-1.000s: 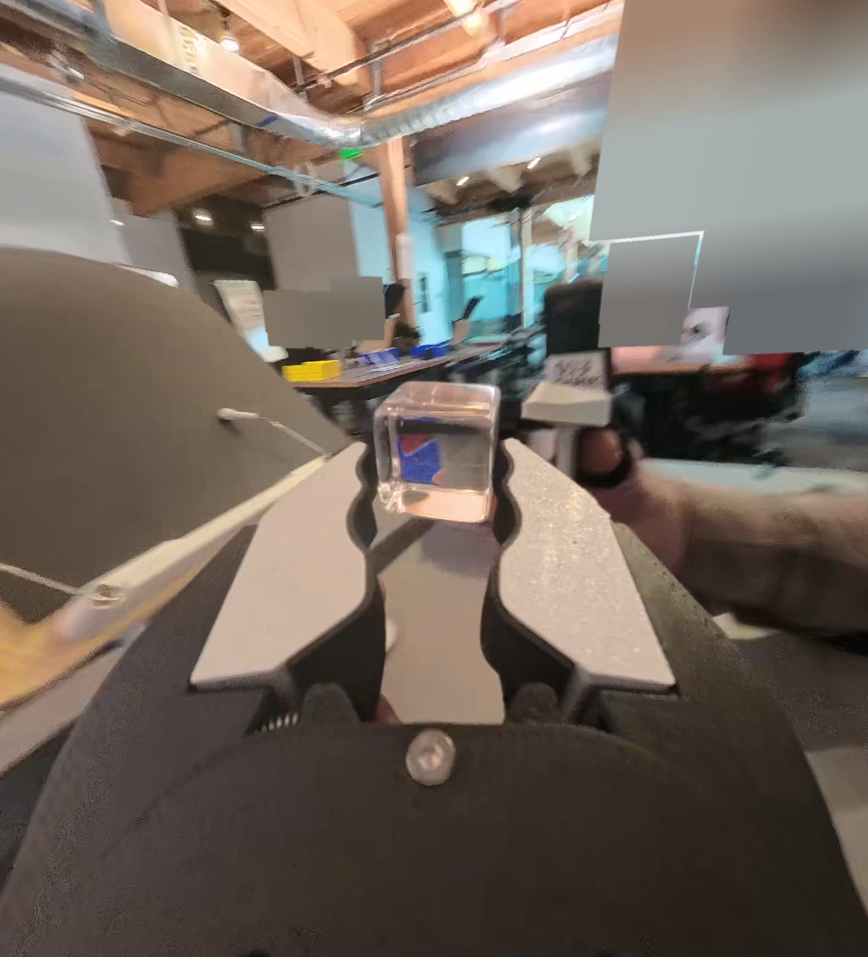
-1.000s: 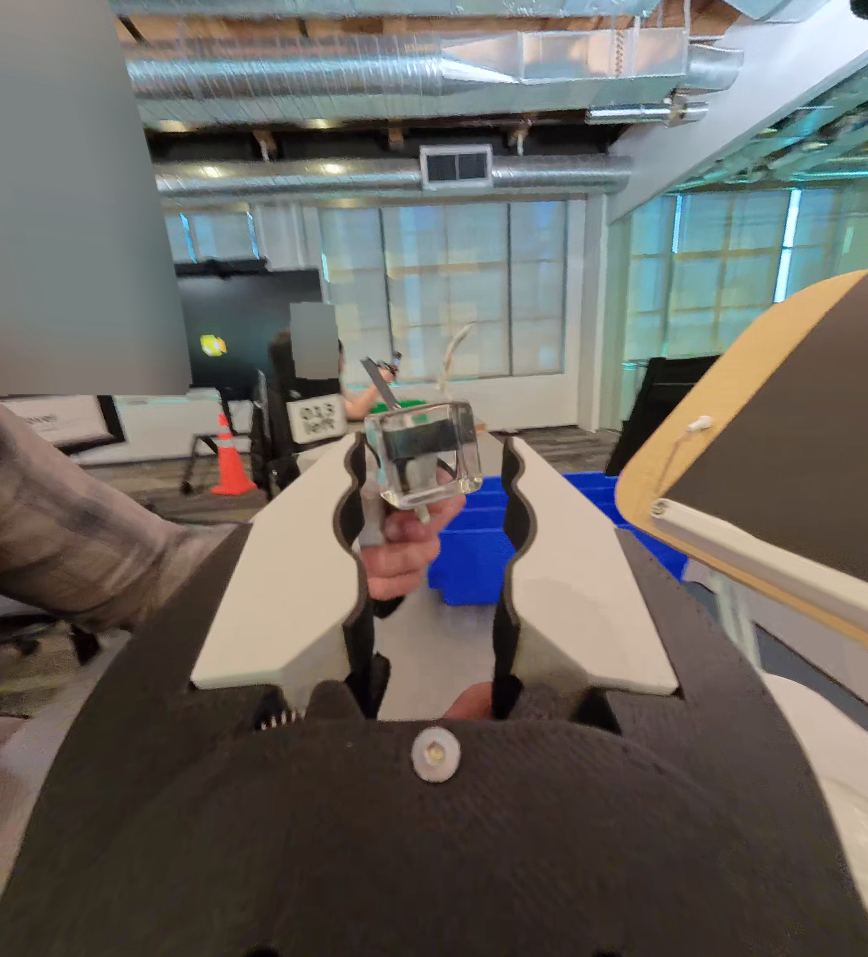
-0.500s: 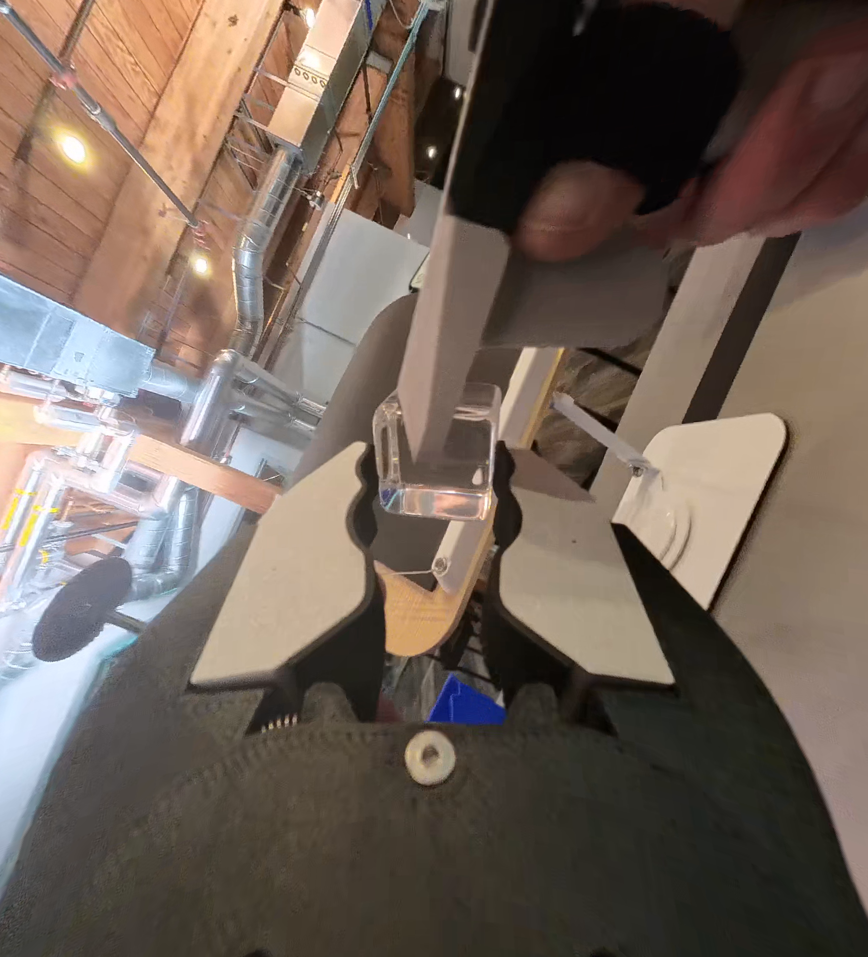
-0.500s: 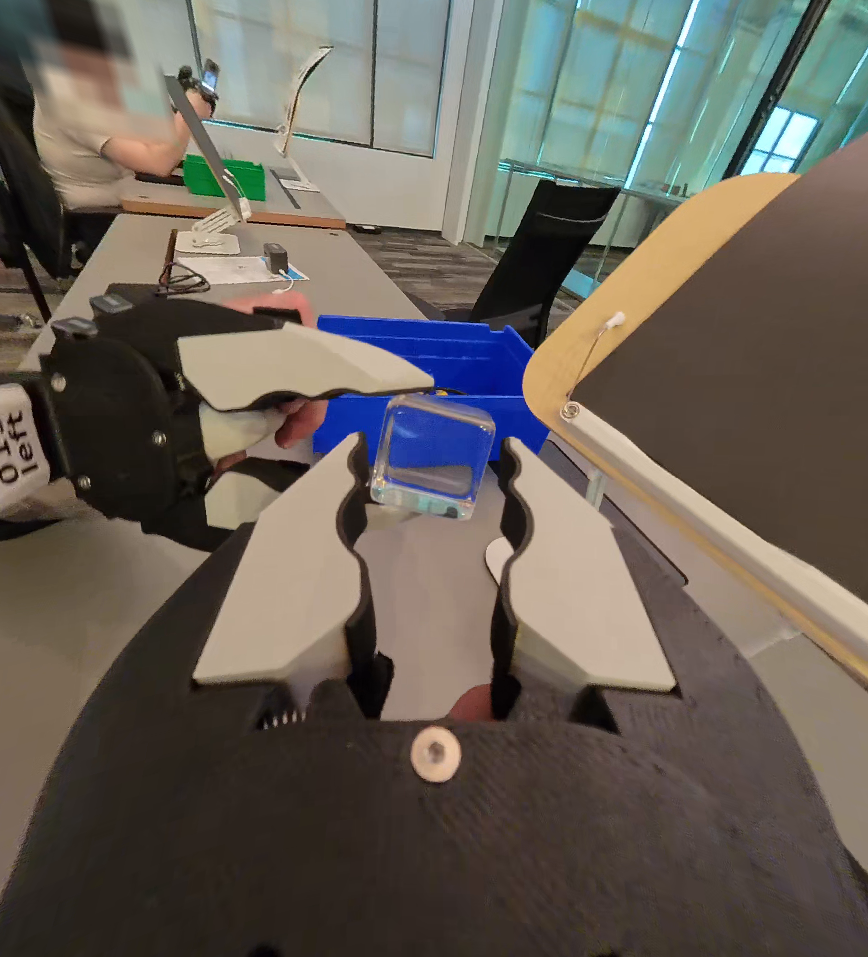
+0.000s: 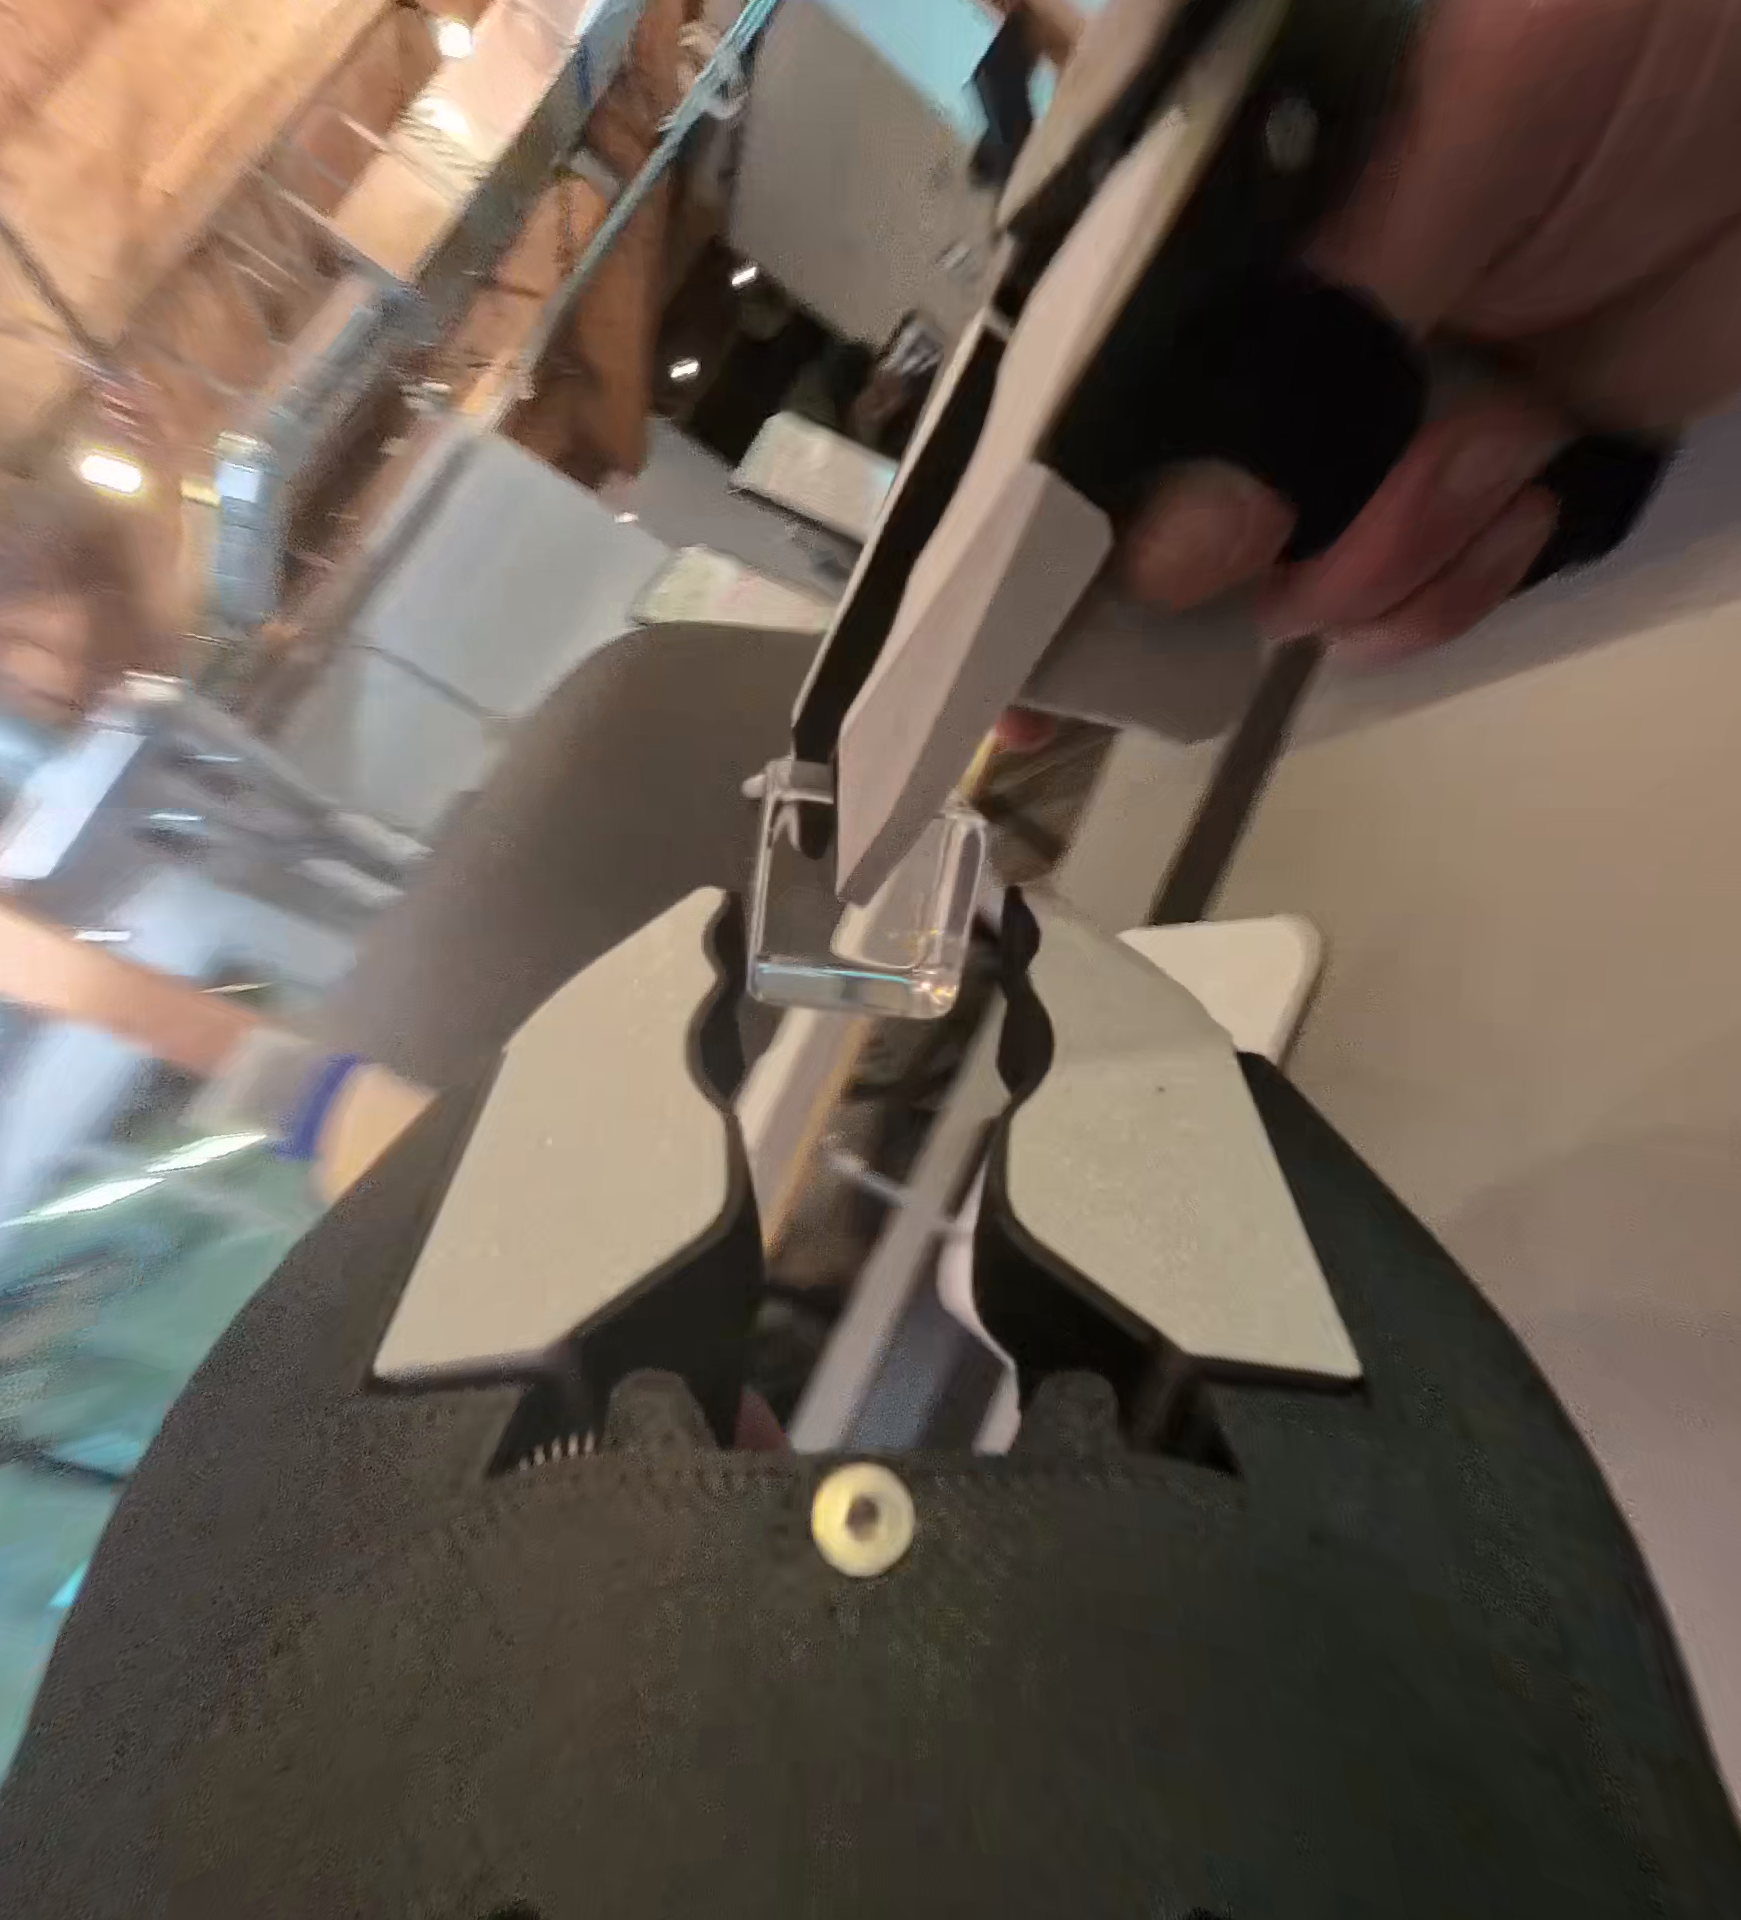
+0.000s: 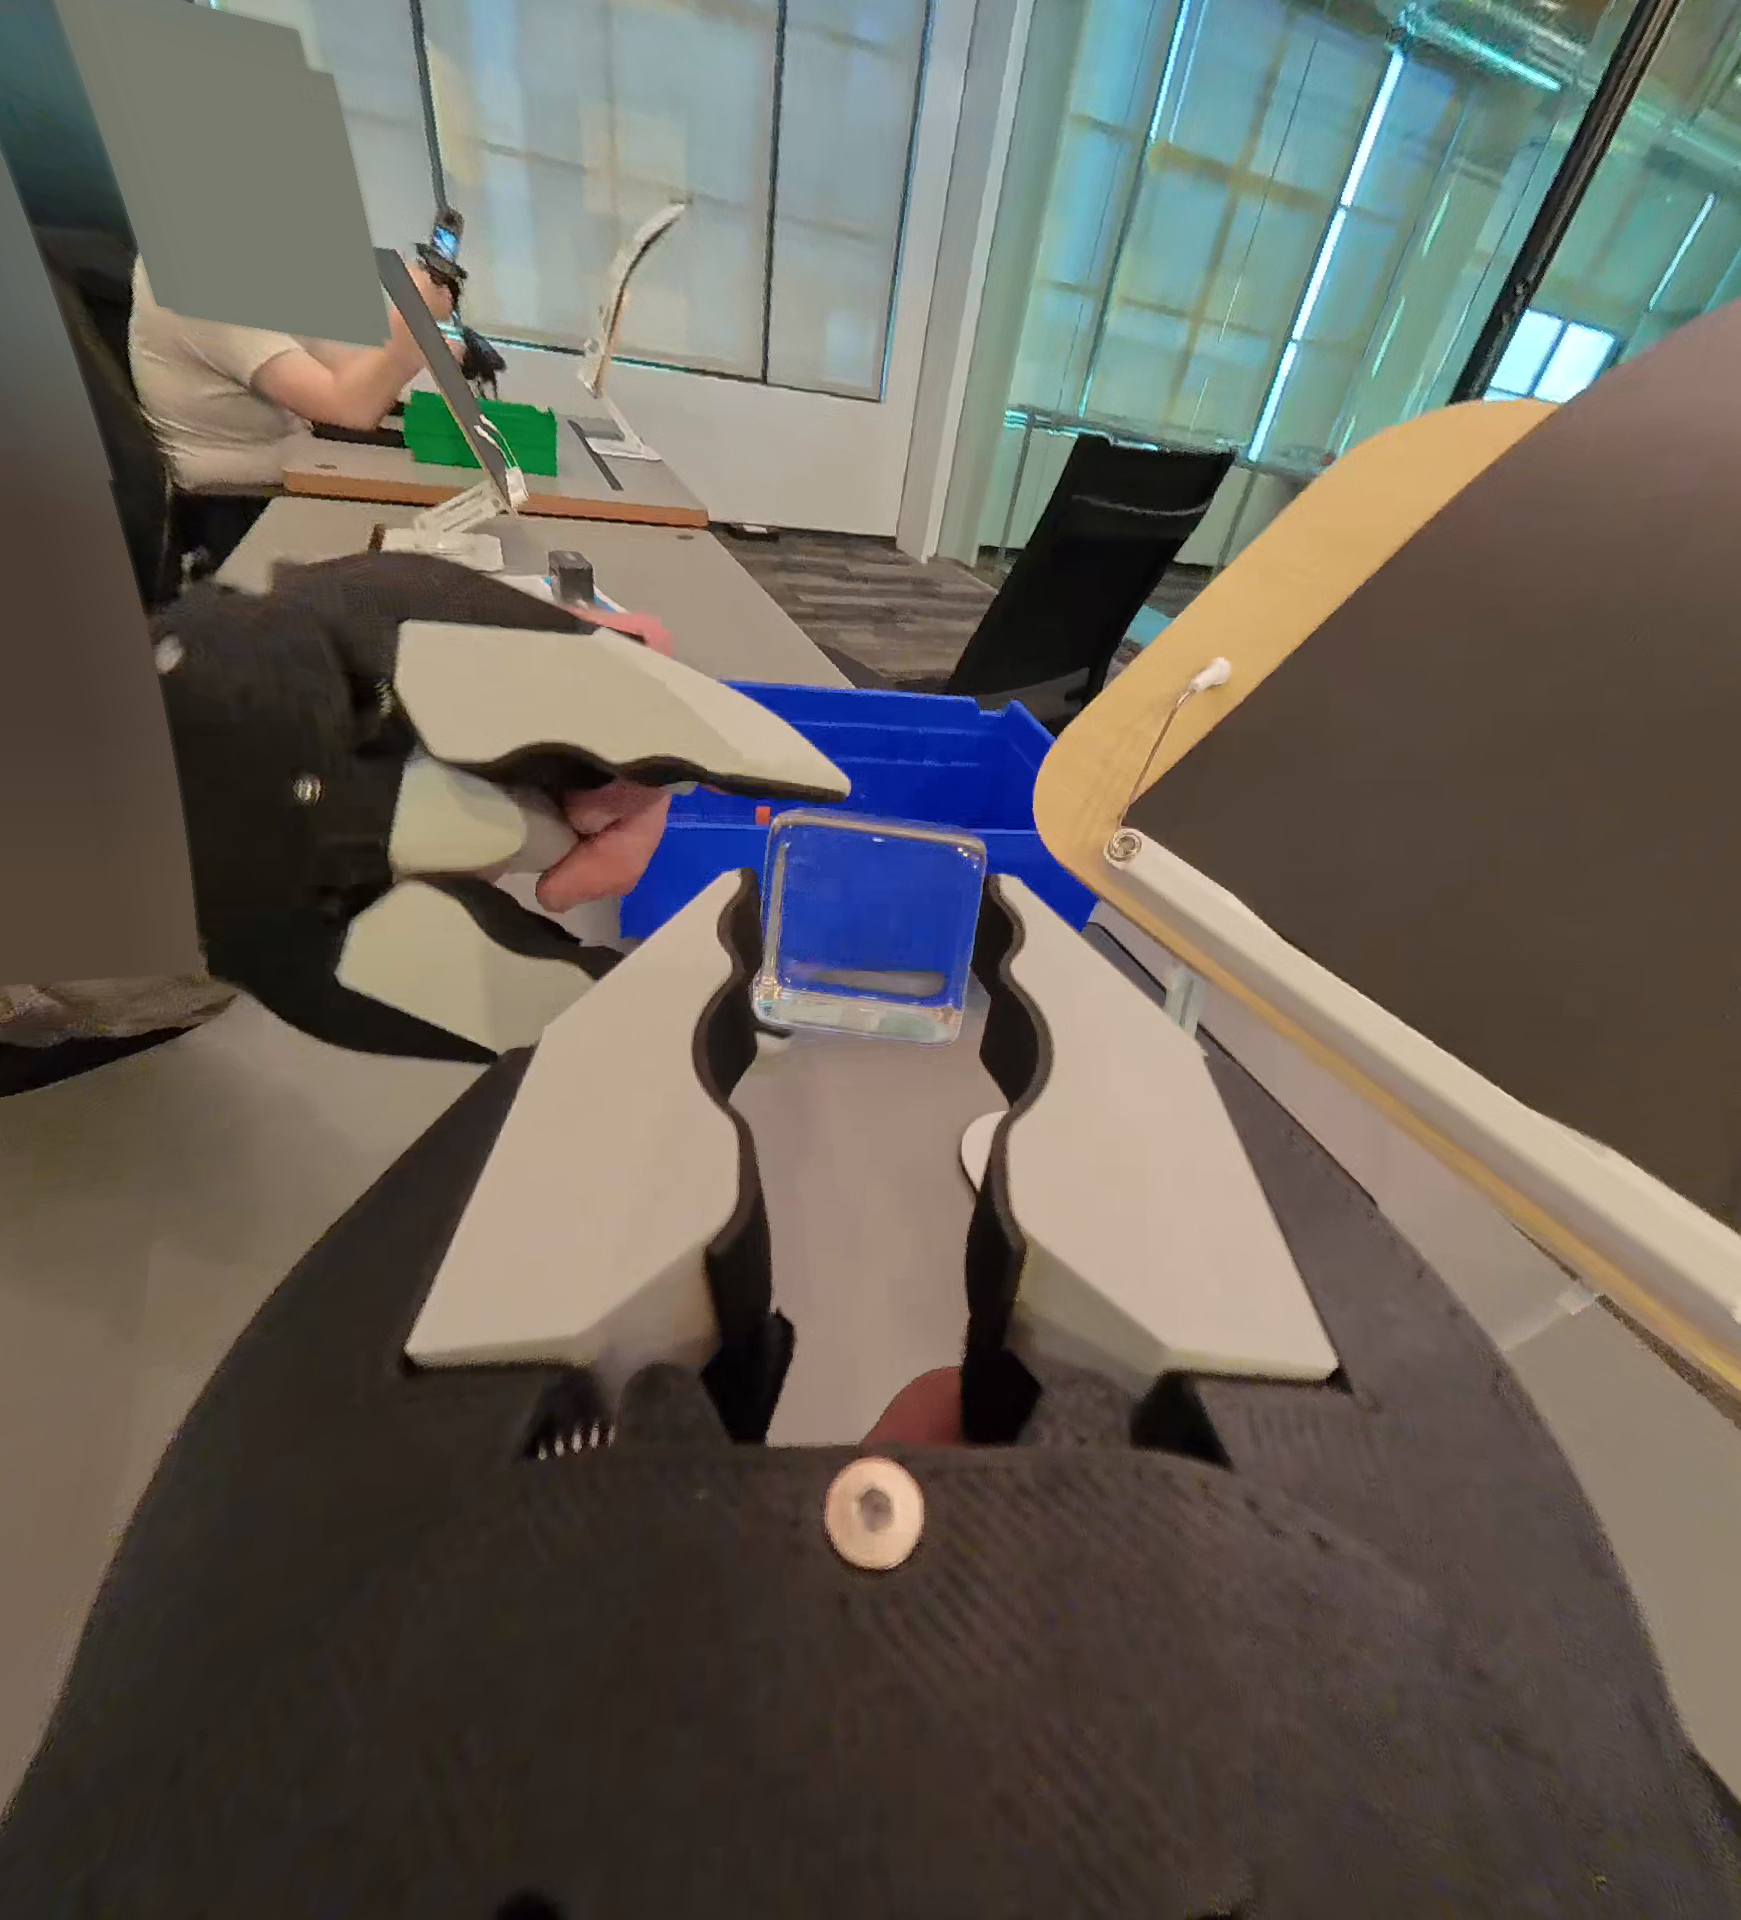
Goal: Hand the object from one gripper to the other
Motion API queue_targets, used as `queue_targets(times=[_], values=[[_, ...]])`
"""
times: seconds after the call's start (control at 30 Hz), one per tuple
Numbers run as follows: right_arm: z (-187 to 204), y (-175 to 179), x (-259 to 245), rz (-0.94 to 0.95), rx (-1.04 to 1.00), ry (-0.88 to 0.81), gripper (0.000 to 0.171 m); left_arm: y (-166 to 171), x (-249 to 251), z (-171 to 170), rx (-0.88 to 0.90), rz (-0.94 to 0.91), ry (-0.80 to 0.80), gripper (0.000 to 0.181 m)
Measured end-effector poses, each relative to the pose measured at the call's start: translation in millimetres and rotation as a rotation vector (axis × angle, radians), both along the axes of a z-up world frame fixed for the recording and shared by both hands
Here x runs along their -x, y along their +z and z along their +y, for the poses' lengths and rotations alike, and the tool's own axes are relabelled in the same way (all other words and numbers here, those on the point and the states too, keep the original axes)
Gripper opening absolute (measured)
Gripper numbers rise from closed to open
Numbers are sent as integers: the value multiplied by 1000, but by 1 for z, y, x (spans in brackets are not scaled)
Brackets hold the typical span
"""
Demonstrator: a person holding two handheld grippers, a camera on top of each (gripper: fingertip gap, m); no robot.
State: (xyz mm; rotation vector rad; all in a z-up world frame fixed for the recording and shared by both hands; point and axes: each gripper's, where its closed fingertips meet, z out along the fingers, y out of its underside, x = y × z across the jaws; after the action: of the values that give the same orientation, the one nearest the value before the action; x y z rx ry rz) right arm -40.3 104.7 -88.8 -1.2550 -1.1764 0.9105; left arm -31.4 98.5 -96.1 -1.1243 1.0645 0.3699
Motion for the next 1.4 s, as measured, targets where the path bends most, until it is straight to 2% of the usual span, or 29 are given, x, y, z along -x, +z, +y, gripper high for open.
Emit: queue_targets(times=[0.03, 0.13, 0.23, 0.3, 0.4, 0.6, 0.77, 1.0, 1.1, 1.2, 1.3, 1.4], values=[[1, 0, -2, -3, -14, 7, 38, 0, -1, -3, 85, -63, -68, 47], [-9, 5, -8, -5, -150, 66, 38, 5, 4, -10, 422, -322, -248, 49], [-25, 4, -10, -67, -341, 112, 38, 20, 10, -19, 765, -661, -486, 52], [-34, 1, -10, -110, -448, 137, 38, 21, 11, -28, 967, -783, -646, 58], [-54, -1, -9, -122, -557, 204, 38, 10, 6, -36, 1158, -832, -774, 65], [-71, -5, -8, -149, -672, 259, 38, -3, -13, -52, 1296, -873, -964, 65], [-75, -8, -8, -164, -724, 269, 39, -4, -21, -65, 1302, -848, -1046, 51], [-69, -9, -9, -191, -806, 220, 38, -3, -20, -58, 1165, -825, -983, 49], [-64, -5, -12, -200, -797, 193, 55, -1, -16, -50, 1089, -828, -931, 48], [-53, 2, -17, -164, -638, 182, 59, 2, -8, -40, 975, -820, -852, 48], [-46, 16, -17, -26, -332, 220, 54, 3, -4, -30, 807, -762, -736, 48], [-41, 18, -13, 62, -118, 259, 52, 9, -2, -28, 675, -730, -678, 48]])
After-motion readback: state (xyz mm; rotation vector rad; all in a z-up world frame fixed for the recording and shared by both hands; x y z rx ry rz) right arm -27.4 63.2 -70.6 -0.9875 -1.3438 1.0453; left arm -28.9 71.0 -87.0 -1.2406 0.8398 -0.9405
